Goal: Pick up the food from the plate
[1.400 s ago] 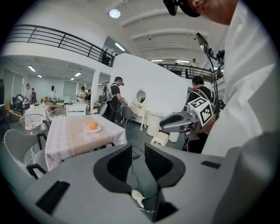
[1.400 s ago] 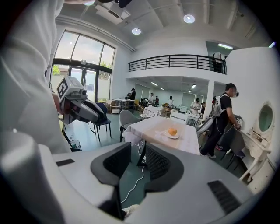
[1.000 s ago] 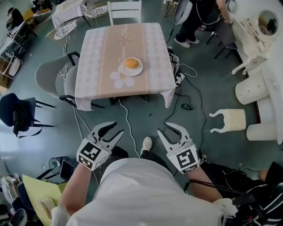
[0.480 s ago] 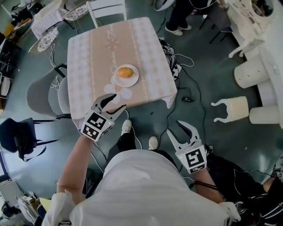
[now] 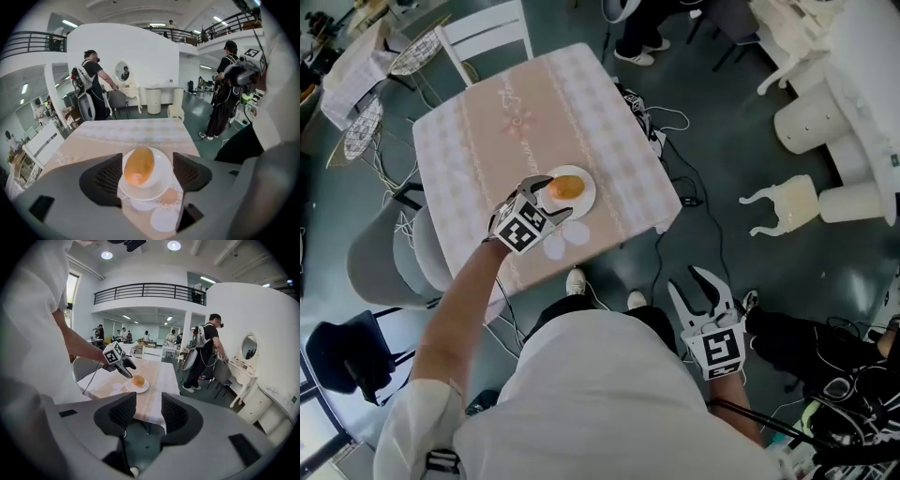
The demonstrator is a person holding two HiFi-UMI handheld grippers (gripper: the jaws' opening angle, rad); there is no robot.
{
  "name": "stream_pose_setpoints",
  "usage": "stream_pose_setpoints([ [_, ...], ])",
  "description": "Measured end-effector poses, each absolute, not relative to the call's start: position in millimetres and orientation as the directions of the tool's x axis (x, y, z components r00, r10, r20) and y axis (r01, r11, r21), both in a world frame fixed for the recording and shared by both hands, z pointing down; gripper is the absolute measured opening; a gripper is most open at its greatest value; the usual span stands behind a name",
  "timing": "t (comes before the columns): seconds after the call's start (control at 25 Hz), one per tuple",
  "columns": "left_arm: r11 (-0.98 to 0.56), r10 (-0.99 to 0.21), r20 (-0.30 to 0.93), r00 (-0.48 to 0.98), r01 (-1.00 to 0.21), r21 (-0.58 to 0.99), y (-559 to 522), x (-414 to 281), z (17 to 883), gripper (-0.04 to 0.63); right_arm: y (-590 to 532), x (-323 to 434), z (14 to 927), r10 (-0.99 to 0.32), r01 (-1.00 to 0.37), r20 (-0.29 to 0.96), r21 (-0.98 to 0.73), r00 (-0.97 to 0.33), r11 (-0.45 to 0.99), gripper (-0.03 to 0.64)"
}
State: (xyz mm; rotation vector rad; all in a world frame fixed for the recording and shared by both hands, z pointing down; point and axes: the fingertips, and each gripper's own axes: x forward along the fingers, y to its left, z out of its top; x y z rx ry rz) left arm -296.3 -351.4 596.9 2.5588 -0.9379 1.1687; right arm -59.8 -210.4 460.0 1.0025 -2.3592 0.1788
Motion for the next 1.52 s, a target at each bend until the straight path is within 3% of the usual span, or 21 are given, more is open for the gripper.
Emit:
stream_pose_setpoints([
  [0.36, -0.879, -0.345, 0.822, 0.453, -0.462, -0.114, -385.7, -292.4, 665.2, 0.350, -204.4, -56.2, 462.7, -0.688, -0.795, 0.581, 0.111, -0.434, 0.596, 0.164],
  [0.68, -0.880, -0.380, 0.833, 0.403, -0.436, -0.190, -390.1, -292.2, 674.4, 0.341, -202.8, -51.1, 460.2, -0.695, -0.812, 0.602, 0.128, -0.393, 0.570, 0.164],
  [1.52, -0.658, -0.581, 0.682, 0.444, -0.750, -0.073, -326.7, -295.1, 543.0, 0.337, -196.7, -40.4, 455.1, -0.577, -0.630, 0.545, 0.111, -0.608, 0.769, 0.164],
])
